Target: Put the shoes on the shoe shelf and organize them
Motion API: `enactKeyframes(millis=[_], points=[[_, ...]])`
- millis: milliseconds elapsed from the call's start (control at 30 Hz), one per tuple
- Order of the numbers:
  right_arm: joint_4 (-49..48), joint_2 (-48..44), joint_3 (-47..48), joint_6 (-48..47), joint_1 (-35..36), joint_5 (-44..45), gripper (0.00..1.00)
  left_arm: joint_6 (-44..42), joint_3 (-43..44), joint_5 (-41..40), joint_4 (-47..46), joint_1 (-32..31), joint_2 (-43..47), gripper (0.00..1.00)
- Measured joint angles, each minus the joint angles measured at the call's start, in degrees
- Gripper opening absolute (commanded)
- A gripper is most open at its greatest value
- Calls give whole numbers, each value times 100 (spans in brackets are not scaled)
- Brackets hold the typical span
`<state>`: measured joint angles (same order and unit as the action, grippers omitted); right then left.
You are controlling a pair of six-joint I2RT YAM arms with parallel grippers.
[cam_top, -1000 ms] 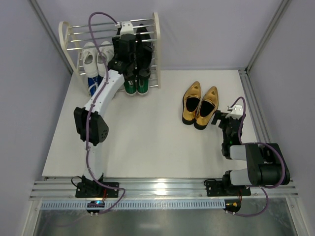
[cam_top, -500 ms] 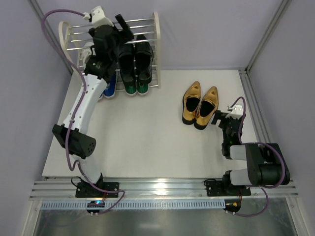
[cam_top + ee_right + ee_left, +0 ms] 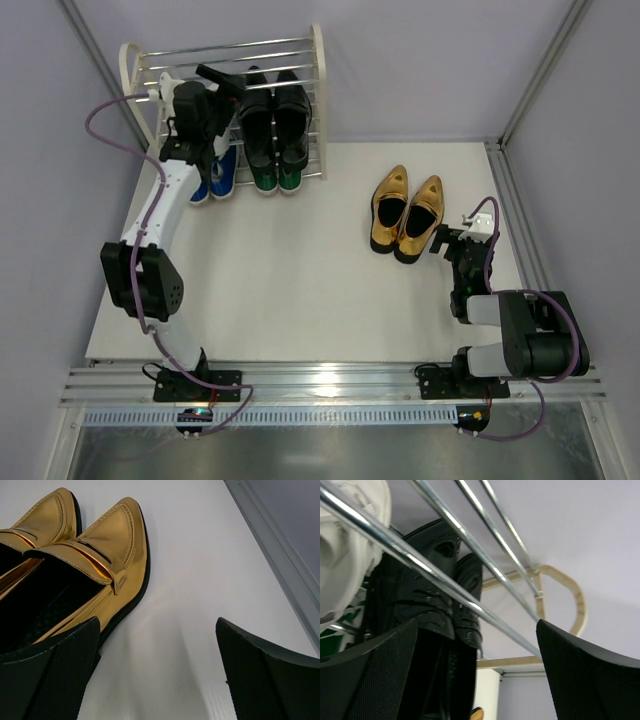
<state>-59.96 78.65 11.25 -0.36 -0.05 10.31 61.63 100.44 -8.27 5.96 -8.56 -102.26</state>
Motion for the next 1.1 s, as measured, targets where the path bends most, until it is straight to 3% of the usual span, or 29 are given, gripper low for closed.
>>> enactKeyframes(millis=[167, 300, 467, 700, 833, 1100], points=[[0, 0, 0, 0, 0, 0, 97, 686, -15, -48, -754, 2, -35, 96], [0, 0, 0, 0, 0, 0, 97, 1161, -39, -164, -1113, 9, -199, 73], [0, 0, 0, 0, 0, 0, 97, 1613, -39, -162, -1303, 11, -680, 57], [0, 0, 0, 0, 0, 0, 97, 2109, -59, -125, -1641, 15, -811, 2], [0, 0, 0, 0, 0, 0, 97, 2927, -85, -103, -1628, 39, -811, 0], [0, 0, 0, 0, 0, 0, 97, 2944, -46, -26, -1360, 61, -732, 0]])
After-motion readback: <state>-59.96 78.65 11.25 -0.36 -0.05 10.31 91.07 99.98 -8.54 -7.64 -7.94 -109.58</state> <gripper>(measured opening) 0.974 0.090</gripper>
